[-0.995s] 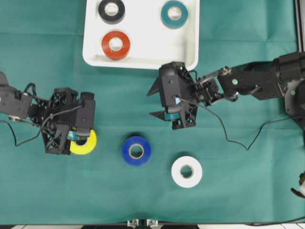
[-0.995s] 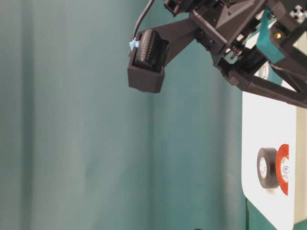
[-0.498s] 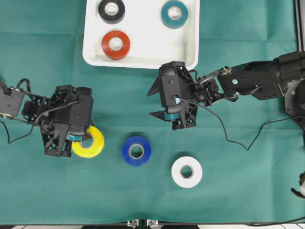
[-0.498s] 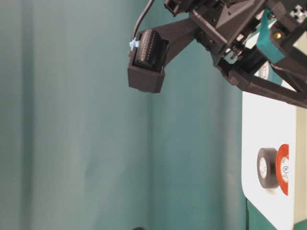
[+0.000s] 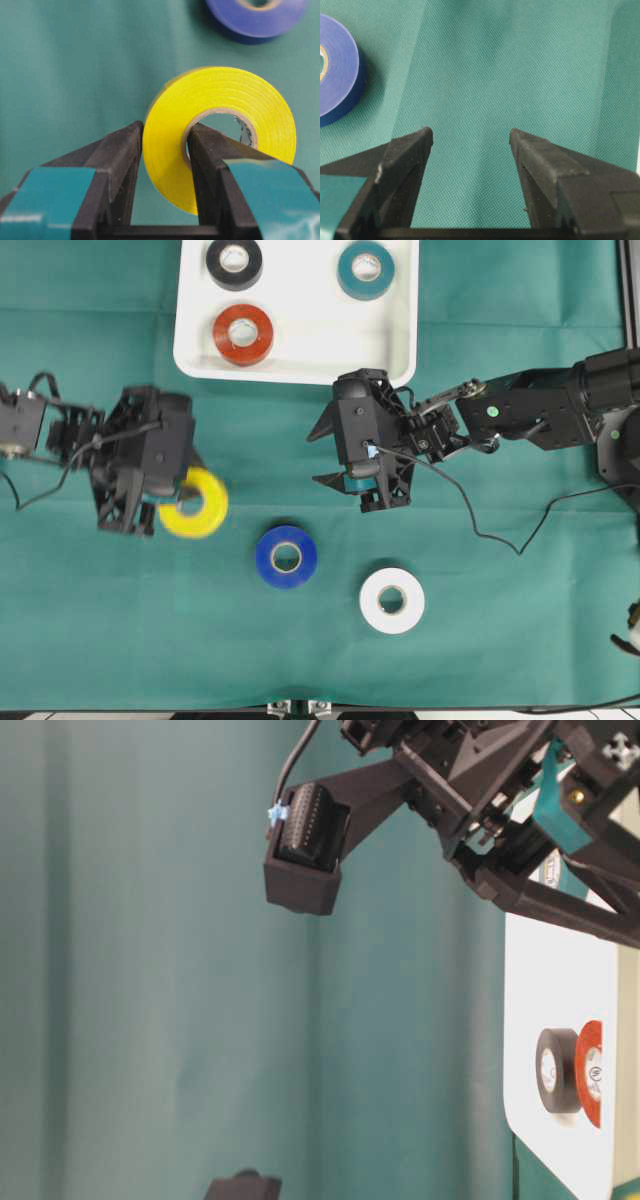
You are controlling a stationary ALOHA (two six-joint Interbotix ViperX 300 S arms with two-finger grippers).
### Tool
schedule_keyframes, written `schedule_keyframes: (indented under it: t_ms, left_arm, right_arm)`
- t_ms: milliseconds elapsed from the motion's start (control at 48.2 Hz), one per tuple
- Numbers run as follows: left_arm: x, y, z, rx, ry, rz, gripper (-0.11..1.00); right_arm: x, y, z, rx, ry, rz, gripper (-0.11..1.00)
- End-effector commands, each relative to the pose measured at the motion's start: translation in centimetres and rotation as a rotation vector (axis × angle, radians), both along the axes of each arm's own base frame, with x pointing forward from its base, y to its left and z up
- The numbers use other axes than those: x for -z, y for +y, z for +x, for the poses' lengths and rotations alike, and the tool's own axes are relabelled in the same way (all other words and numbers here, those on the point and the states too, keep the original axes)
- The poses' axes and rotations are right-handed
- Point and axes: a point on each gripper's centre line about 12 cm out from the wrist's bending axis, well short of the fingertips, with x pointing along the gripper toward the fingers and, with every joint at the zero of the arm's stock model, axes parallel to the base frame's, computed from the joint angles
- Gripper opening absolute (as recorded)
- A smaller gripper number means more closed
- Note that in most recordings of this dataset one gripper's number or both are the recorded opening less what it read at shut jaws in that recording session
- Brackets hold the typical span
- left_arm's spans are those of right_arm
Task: Put the tape alternately from left to right into the white case.
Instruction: 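Lift the yellow roll with the left gripper and set it in the tray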
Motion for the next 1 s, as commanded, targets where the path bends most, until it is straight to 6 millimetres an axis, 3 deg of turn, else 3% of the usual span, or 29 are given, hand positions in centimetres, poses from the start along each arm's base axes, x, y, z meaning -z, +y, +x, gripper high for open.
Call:
schedule_keyframes:
  t_ms: [0, 539, 974]
  left_arm:
    - [-1.3, 1.6, 0.7, -0.019, -0.055, 0.026, -0.03]
    - [-2.1, 11.0, 3.8, -0.098, -0.109, 0.225, -0.03]
    - [-1.7, 16.0, 7.9, -0.104, -0.143, 0.340, -0.03]
  right_arm:
    - [-1.9, 0.2, 0.6, -0.003, -0.054, 0.007, 0.70]
    - [-1.9, 0.5, 0.6, -0.012, -0.055, 0.008, 0.70]
    - [-1.8, 0.8, 0.5, -0.017, -0.053, 0.010, 0.70]
